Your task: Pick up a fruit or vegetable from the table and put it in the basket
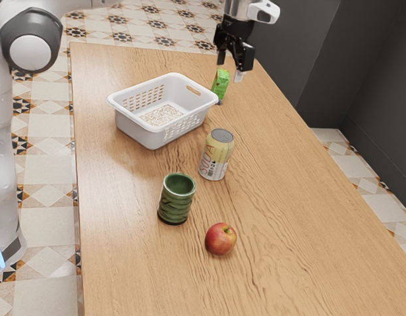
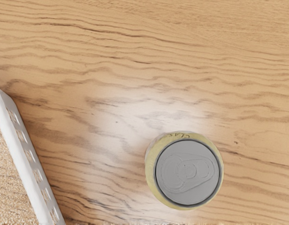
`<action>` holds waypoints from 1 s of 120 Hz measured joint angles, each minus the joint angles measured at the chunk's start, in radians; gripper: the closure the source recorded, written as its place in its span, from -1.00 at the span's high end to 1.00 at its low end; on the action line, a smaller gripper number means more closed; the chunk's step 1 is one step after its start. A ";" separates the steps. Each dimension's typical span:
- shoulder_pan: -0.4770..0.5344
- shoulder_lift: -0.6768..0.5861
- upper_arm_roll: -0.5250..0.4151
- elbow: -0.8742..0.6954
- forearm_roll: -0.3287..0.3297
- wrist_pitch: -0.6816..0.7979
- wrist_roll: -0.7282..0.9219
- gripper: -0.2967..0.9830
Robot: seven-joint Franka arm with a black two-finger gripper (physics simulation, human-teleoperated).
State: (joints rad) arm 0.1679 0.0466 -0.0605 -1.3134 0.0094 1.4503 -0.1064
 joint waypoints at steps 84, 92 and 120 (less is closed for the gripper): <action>-0.192 0.050 -0.144 0.269 0.106 -0.165 -0.056 0.54; -0.203 0.092 -0.161 0.260 0.104 -0.173 -0.058 0.54; -0.334 0.167 -0.176 0.256 0.105 -0.168 -0.064 0.54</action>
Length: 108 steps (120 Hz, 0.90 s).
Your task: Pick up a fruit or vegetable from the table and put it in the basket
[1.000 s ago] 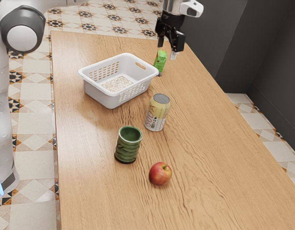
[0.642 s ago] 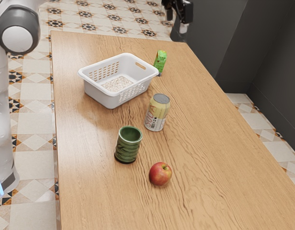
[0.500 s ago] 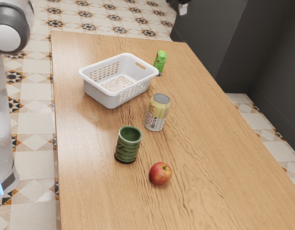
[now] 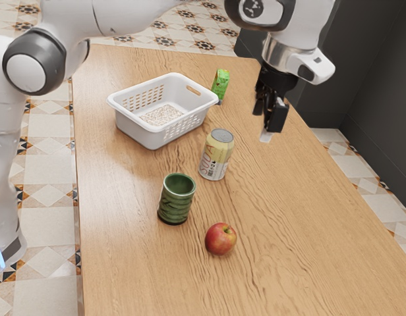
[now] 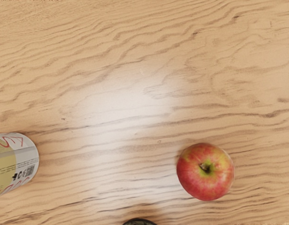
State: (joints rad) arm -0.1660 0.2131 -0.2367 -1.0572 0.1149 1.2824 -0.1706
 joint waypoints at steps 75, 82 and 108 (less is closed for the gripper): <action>-0.113 -0.248 -0.011 -0.606 -0.054 0.323 -0.001 0.54; -0.130 -0.263 0.010 -0.610 -0.058 0.347 0.002 0.54; -0.077 -0.322 0.080 -0.616 -0.064 0.368 0.013 0.54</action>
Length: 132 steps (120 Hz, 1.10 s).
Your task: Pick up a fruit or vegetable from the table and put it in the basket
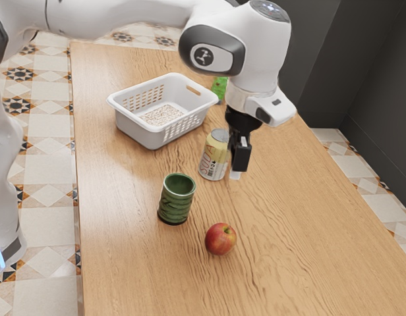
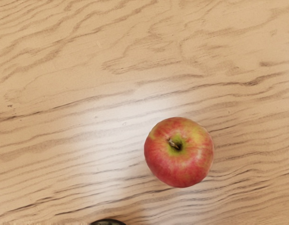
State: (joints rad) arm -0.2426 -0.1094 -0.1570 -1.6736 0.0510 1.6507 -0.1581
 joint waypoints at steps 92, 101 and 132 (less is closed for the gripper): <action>-0.004 -0.121 -0.103 -0.335 -0.084 0.182 0.012 0.54; -0.004 -0.120 -0.069 -0.342 -0.086 0.190 0.012 0.54; -0.002 -0.082 -0.042 -0.345 -0.087 0.226 0.014 0.54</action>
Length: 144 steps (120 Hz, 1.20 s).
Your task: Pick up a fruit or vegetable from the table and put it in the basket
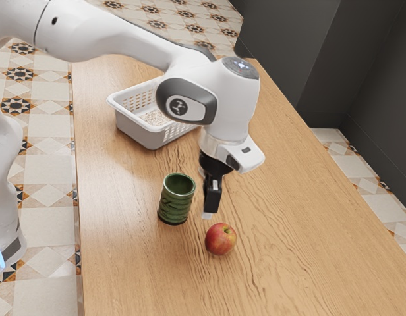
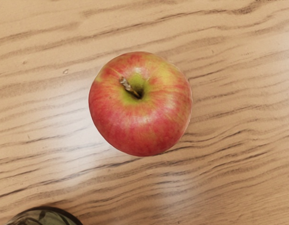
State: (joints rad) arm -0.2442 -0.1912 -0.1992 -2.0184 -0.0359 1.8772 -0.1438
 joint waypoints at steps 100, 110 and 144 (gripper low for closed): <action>0.016 0.152 -0.005 0.020 -0.032 0.114 0.004 0.54; 0.015 0.153 -0.005 0.019 -0.034 0.117 0.004 0.54; 0.017 0.178 0.000 0.026 -0.036 0.125 0.011 0.54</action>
State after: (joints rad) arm -0.2272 -0.0136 -0.1995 -1.9920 -0.0720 2.0018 -0.1332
